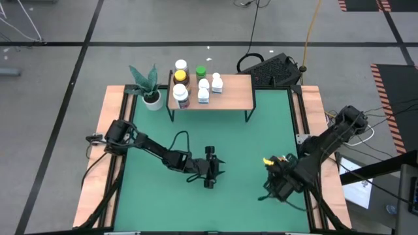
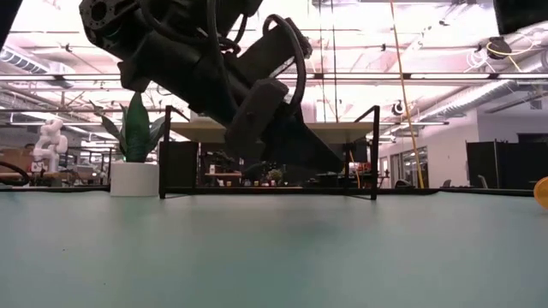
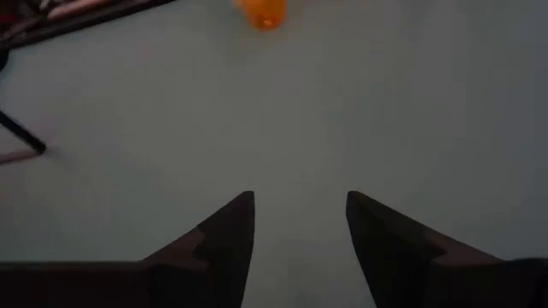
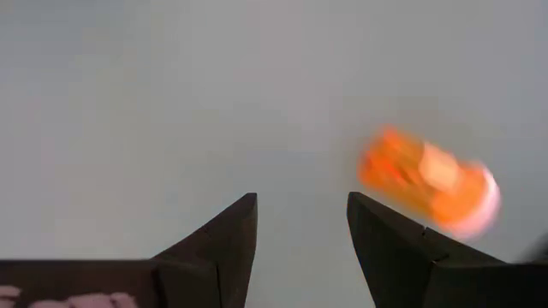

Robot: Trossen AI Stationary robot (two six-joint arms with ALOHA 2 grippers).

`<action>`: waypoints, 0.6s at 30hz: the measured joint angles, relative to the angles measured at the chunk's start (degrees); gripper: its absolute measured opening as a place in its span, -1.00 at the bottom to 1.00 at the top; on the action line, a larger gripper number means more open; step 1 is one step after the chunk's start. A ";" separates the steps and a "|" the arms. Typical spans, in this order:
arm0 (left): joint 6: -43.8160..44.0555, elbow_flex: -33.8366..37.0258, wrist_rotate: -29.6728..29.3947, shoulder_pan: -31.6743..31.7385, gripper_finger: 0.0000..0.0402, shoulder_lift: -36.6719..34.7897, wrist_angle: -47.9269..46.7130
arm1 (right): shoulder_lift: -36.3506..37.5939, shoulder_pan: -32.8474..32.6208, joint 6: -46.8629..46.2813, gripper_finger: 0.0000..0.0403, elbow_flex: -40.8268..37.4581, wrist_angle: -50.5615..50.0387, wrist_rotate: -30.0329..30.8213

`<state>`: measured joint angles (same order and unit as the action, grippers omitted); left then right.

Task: Pick and place medicine bottles onto shelf by color
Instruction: Put the transparent pill bottle on the shelf

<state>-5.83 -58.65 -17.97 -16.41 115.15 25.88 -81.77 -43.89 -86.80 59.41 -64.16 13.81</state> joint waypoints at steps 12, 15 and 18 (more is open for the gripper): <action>-7.17 -0.02 3.40 -2.88 -0.32 0.00 8.21 | -20.55 -4.57 15.53 -0.38 27.34 -11.21 9.12; -6.94 -0.02 3.43 -3.05 -0.32 0.00 8.77 | -25.00 -6.13 18.93 -0.45 32.33 -20.17 8.01; -6.08 -0.02 3.44 -3.23 -0.32 0.00 8.77 | -26.99 -7.06 17.28 -0.50 32.84 -26.38 3.70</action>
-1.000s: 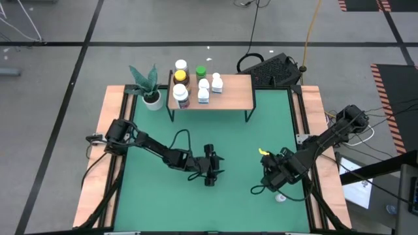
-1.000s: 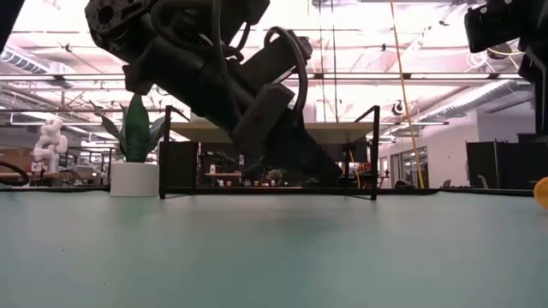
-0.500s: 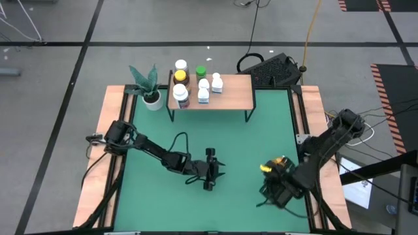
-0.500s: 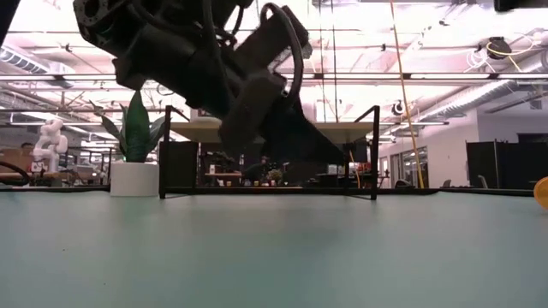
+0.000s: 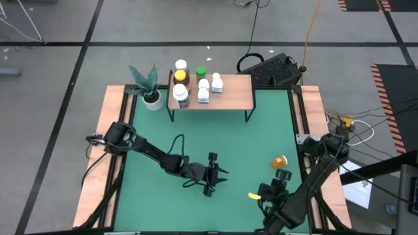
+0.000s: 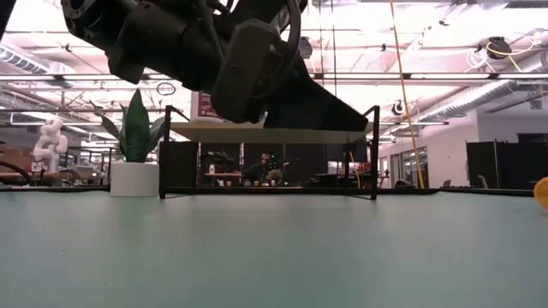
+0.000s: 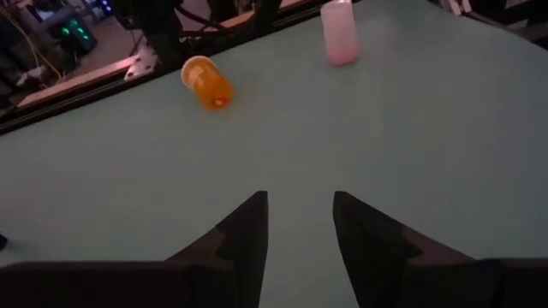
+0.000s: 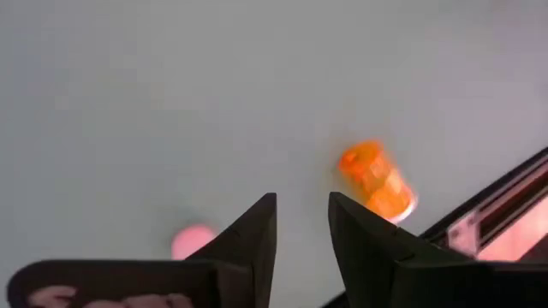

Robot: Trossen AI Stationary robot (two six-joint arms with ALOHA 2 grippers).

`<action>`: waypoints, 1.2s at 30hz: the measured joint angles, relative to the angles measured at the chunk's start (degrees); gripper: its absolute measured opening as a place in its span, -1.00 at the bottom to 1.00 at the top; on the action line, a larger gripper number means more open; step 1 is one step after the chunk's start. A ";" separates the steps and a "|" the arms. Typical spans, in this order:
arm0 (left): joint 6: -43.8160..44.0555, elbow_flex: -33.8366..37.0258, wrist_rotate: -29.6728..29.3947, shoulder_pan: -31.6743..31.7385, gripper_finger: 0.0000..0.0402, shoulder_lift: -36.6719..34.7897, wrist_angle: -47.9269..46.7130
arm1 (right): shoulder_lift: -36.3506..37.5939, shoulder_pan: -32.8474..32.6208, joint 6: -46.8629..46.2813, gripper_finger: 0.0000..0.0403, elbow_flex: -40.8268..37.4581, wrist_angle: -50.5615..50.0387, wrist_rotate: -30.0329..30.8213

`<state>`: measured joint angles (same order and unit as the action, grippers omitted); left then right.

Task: Pick and place medicine bottles onto shelf by color
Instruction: Put the transparent pill bottle on the shelf

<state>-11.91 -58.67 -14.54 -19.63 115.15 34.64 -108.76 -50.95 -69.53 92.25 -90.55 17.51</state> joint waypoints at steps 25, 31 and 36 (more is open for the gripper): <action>0.08 0.00 -0.49 0.20 0.13 0.00 0.51 | 14.09 5.07 -9.73 0.27 -5.02 0.82 -9.30; 2.11 -0.02 -0.51 0.58 0.33 0.00 -1.90 | 19.44 2.07 -21.95 0.28 -17.18 3.10 -8.26; 2.80 -0.02 -0.51 0.54 0.37 0.00 -3.22 | 24.20 0.39 -21.63 0.23 -30.29 22.49 -22.76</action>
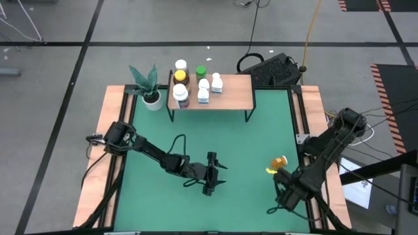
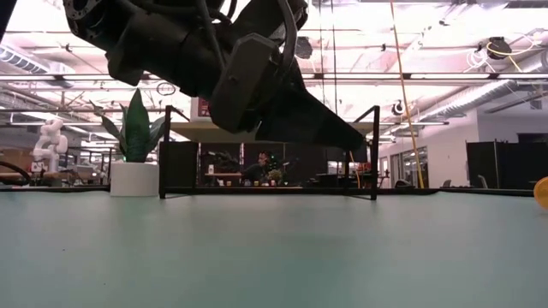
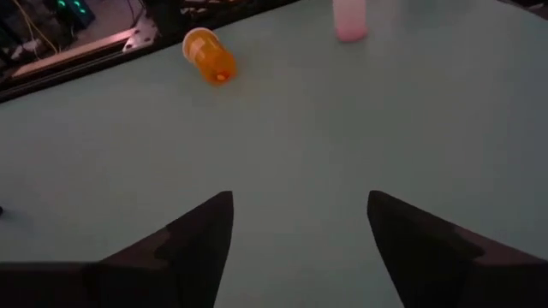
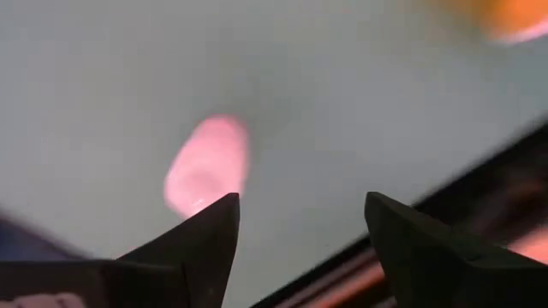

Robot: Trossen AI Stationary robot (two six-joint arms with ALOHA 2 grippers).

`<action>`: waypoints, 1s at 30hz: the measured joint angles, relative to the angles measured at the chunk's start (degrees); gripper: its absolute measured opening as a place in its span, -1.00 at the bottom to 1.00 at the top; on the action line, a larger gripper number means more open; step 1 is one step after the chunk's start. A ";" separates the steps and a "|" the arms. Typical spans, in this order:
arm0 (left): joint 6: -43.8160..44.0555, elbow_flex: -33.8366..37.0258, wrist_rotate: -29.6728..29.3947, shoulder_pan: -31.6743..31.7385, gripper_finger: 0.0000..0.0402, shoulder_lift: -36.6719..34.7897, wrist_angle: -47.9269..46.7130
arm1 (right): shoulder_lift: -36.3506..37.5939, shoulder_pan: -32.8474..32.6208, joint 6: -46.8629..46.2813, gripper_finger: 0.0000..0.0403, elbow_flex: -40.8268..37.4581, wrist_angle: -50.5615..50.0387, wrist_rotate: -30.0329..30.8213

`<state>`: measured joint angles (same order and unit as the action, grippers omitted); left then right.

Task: Pick and place medicine bottles onto shelf by color
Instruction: Put the transparent pill bottle on the shelf

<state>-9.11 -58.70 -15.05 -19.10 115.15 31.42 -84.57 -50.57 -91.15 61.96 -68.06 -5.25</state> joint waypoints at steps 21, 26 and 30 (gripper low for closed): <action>0.56 0.00 0.03 2.19 0.32 0.00 -0.29 | 4.95 -6.57 -1.27 0.07 -8.66 21.54 0.65; -0.88 0.00 0.52 2.58 0.32 0.00 -1.76 | 4.95 -7.67 -4.11 0.02 -8.42 21.40 0.94; 0.29 0.00 0.50 3.71 0.31 0.00 -1.33 | 4.95 -9.41 -5.62 0.02 -8.40 23.60 5.36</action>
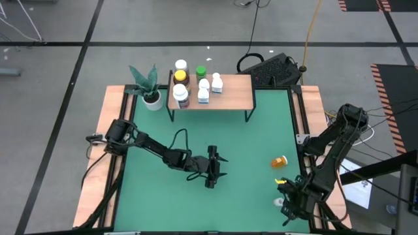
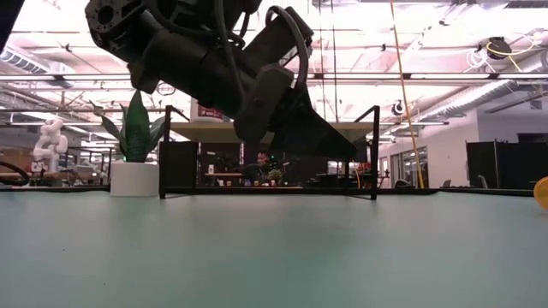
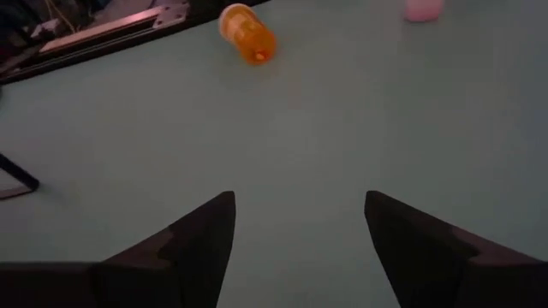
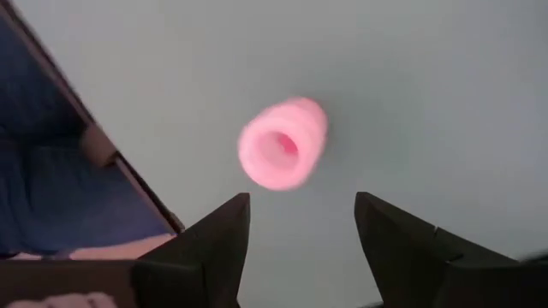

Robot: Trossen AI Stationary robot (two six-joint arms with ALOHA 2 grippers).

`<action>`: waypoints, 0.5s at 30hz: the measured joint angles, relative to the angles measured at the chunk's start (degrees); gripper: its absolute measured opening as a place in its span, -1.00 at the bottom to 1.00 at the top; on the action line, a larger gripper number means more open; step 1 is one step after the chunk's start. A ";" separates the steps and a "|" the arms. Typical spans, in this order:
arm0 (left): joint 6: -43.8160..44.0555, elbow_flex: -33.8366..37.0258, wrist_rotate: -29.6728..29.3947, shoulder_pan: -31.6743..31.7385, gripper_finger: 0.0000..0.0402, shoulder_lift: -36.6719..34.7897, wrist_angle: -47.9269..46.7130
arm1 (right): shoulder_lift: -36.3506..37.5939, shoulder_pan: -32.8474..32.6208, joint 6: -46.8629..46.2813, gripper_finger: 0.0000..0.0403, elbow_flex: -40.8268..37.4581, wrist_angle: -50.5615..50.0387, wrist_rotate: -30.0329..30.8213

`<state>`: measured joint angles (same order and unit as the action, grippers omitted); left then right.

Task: Pick and place medicine bottles onto shelf by color
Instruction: Put the transparent pill bottle on the shelf

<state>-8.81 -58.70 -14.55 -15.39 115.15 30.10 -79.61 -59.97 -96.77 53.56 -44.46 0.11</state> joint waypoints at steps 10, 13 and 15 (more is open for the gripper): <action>1.47 0.00 0.00 2.08 0.30 0.00 0.52 | -0.01 -1.07 3.69 0.02 0.04 1.27 11.53; 1.18 0.00 0.02 2.02 0.30 0.00 0.53 | -0.17 -2.22 6.58 0.02 0.07 3.32 16.30; 0.68 0.00 0.06 2.02 0.29 0.00 0.53 | -0.60 -3.06 7.85 0.02 0.07 3.79 17.20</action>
<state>-8.13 -58.70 -14.48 -13.37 115.15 30.63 -80.22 -63.03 -88.93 53.63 -40.67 17.31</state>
